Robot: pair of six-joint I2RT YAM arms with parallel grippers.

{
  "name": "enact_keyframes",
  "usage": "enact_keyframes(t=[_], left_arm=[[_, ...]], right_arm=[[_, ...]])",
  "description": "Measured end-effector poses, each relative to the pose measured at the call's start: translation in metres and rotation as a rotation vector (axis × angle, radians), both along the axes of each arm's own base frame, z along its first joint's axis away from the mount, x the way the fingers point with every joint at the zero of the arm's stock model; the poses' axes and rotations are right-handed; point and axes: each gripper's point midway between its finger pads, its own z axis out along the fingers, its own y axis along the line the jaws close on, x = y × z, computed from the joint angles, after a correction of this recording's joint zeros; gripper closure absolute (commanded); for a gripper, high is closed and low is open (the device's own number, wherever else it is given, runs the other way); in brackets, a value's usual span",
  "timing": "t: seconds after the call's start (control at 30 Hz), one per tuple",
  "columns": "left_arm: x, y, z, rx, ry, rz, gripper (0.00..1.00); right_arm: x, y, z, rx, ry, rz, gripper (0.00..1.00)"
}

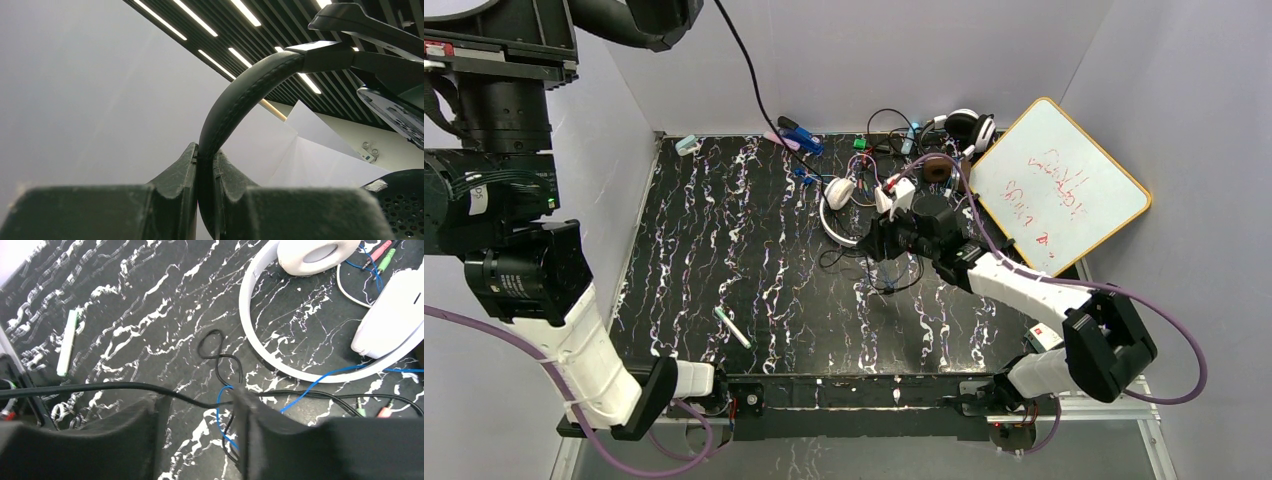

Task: Wrap the headphones
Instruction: Place the headphones at the corner of the board.

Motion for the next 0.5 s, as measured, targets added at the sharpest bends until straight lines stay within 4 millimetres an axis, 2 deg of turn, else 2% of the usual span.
enact_keyframes(t=[0.1,0.2,0.3,0.37,0.4,0.43,0.5], left_arm=[[0.003,0.0,-0.004,-0.001,0.011,0.001,0.94],[0.016,0.001,-0.022,-0.005,0.063,0.007,0.94],[0.044,0.001,-0.059,-0.021,0.167,0.006,0.94],[0.074,-0.001,-0.101,-0.028,0.278,0.0,0.94],[0.093,-0.003,-0.125,-0.031,0.344,-0.003,0.94],[0.109,-0.004,-0.148,-0.033,0.405,-0.005,0.95],[0.143,-0.006,-0.206,-0.036,0.56,-0.005,0.95]], right_arm=[[0.005,0.004,0.013,0.019,-0.018,-0.005,0.74],[0.016,0.009,0.046,0.053,-0.071,-0.023,0.85],[0.025,0.009,0.102,0.105,-0.166,-0.049,0.92],[0.03,0.006,0.156,0.156,-0.251,-0.073,0.95],[0.031,0.004,0.183,0.18,-0.291,-0.084,0.94],[0.031,0.002,0.204,0.2,-0.323,-0.092,0.89],[0.03,-0.004,0.254,0.242,-0.395,-0.109,0.6]])
